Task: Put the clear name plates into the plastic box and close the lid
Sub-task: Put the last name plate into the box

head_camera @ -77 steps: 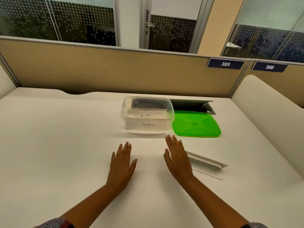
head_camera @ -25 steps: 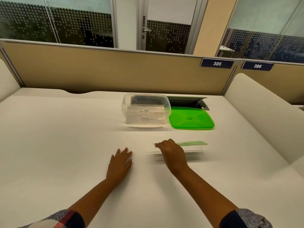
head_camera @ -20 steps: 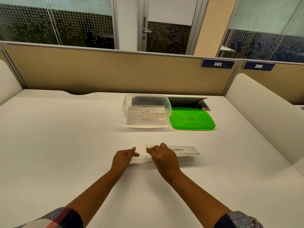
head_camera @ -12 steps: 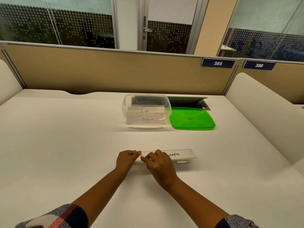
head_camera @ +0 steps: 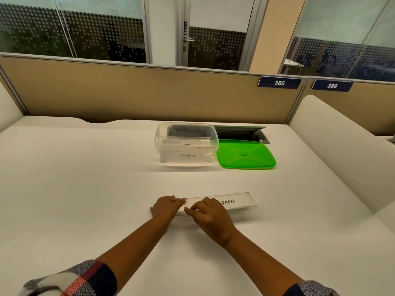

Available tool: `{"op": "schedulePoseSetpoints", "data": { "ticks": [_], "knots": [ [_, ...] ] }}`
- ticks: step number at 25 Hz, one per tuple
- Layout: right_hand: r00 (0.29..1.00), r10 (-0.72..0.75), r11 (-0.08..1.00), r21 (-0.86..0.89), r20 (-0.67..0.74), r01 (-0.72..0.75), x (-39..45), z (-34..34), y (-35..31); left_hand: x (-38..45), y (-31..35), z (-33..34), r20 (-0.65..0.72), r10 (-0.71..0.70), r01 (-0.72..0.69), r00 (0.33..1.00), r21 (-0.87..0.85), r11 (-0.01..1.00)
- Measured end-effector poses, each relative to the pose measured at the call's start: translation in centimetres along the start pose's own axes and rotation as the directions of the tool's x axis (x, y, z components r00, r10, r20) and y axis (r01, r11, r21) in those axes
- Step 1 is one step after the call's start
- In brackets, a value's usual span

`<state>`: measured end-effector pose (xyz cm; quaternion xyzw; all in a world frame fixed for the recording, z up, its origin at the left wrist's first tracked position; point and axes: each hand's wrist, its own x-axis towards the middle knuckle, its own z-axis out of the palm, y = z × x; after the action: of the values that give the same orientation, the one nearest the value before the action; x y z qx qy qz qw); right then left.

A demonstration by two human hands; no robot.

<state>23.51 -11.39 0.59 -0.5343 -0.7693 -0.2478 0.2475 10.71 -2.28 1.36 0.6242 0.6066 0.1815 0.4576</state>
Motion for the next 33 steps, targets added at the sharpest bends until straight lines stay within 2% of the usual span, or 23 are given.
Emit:
{"op": "schedulePoseSetpoints", "data": {
  "ticks": [2,5,7,9,11,13,14,17,20,22,23,24,26,27,28,29,33],
  "knots": [
    [1.000,0.019,0.999,0.030,0.000,-0.019,-0.3,0.0,0.4,-0.1,0.2,-0.4,-0.042,0.041,-0.042,0.998,-0.017,0.999],
    [0.994,0.059,0.998,-0.008,0.088,-0.059,-2.1,-0.8,2.1,0.3,-0.2,-1.8,-0.145,0.150,-0.131,0.978,0.130,0.983],
    [0.973,0.197,0.979,-0.067,0.117,-0.190,-3.1,-1.9,3.8,0.9,-0.8,-2.7,-0.150,0.184,-0.154,0.971,0.193,0.969],
    [0.901,0.420,0.904,-0.136,0.107,-0.406,-3.6,-2.6,5.1,1.4,-1.5,-3.2,-0.148,0.189,-0.155,0.971,0.213,0.965],
    [0.769,0.625,0.779,-0.173,0.134,-0.602,-3.8,-2.7,5.7,1.8,-1.8,-3.4,-0.150,0.196,-0.162,0.969,0.215,0.963],
    [0.641,0.736,0.675,-0.156,0.218,-0.721,-3.8,-2.3,5.7,2.0,-1.8,-3.3,-0.145,0.203,-0.173,0.968,0.199,0.965],
    [0.603,0.756,0.644,-0.127,0.256,-0.754,-3.7,-2.2,5.7,2.0,-1.7,-3.4,-0.141,0.209,-0.180,0.968,0.193,0.965],
    [0.551,0.774,0.560,0.068,0.312,-0.826,-2.3,-1.8,5.5,2.2,-1.3,-3.5,-0.142,0.232,-0.203,0.962,0.192,0.960],
    [0.472,0.842,0.394,0.301,0.260,-0.869,-0.3,-1.9,5.3,2.8,-0.7,-3.9,-0.174,0.252,-0.226,0.952,0.155,0.962],
    [0.455,0.873,0.367,0.377,0.175,-0.850,0.9,-2.0,5.6,3.2,0.0,-4.6,-0.211,0.277,-0.255,0.938,0.124,0.959],
    [0.417,0.896,0.323,0.419,0.154,-0.848,1.6,-2.0,6.0,3.5,0.5,-5.1,-0.230,0.292,-0.273,0.928,0.111,0.956],
    [0.329,0.928,0.215,0.470,0.176,-0.856,2.3,-2.1,6.6,3.8,1.1,-5.6,-0.246,0.312,-0.295,0.917,0.105,0.950],
    [0.073,0.941,-0.131,0.557,0.330,-0.820,4.0,-2.3,8.0,4.6,2.7,-6.8,-0.268,0.376,-0.352,0.887,0.134,0.926],
    [0.004,0.921,-0.239,0.571,0.390,-0.786,4.7,-2.4,8.7,5.1,3.5,-7.4,-0.276,0.412,-0.382,0.868,0.159,0.911],
    [0.001,0.914,-0.257,0.581,0.405,-0.772,5.4,-2.3,9.2,5.7,4.3,-8.0,-0.286,0.440,-0.405,0.851,0.175,0.898],
    [0.031,0.916,-0.240,0.606,0.401,-0.758,6.2,-2.3,9.6,6.3,5.1,-8.6,-0.296,0.454,-0.418,0.840,0.181,0.890],
    [0.163,0.942,-0.100,0.709,0.294,-0.698,10.1,-2.3,11.5,9.2,7.8,-10.7,-0.330,0.462,-0.424,0.823,0.184,0.887]
  ]
}}
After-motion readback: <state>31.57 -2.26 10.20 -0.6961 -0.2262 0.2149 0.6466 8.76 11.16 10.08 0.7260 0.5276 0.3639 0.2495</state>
